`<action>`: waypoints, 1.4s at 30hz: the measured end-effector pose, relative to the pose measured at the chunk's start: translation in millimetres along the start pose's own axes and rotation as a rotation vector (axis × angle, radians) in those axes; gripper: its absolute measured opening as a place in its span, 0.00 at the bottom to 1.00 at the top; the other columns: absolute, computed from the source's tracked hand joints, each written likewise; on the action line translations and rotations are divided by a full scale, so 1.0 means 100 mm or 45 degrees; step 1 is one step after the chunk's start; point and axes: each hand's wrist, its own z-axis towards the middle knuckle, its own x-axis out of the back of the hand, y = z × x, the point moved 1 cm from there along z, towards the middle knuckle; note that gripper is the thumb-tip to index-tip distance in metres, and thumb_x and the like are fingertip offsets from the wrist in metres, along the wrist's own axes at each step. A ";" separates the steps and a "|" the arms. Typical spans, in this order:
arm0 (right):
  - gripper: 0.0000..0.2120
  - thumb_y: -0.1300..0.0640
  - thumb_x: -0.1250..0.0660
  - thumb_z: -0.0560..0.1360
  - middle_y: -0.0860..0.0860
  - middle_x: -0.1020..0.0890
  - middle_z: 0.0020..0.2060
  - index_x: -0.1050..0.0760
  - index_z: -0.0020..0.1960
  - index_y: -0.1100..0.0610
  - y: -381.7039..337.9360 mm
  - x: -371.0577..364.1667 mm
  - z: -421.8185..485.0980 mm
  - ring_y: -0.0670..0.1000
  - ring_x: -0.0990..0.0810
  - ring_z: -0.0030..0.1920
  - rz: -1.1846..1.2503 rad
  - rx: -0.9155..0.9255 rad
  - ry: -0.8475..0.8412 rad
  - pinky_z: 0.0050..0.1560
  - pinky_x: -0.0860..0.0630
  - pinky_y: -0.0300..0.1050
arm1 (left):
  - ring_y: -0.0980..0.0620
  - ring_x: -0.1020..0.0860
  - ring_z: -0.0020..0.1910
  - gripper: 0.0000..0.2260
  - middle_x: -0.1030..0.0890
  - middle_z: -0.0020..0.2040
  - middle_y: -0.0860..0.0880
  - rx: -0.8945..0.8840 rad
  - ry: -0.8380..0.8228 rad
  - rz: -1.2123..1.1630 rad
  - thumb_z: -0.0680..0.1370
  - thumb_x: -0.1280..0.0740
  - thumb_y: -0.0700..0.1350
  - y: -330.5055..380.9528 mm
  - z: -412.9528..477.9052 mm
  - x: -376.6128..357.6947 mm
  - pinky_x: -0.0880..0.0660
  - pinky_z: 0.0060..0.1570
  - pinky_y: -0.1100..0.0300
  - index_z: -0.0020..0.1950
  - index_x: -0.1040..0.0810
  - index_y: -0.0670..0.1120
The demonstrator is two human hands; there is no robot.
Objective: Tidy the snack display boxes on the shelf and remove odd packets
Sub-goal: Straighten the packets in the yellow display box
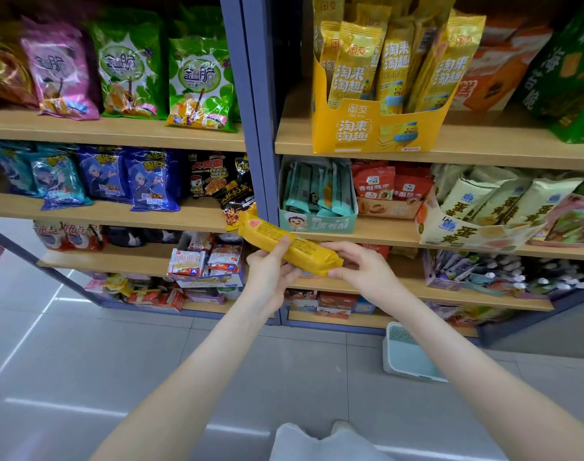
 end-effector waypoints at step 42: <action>0.19 0.56 0.32 0.72 0.52 0.19 0.55 0.27 0.62 0.55 -0.35 0.42 0.25 0.52 0.19 0.57 0.789 0.032 0.027 0.58 0.22 0.48 | 0.48 0.19 0.55 0.19 0.18 0.58 0.47 -0.055 -0.823 0.703 0.74 0.34 0.44 0.27 0.00 -0.24 0.22 0.55 0.53 0.66 0.26 0.48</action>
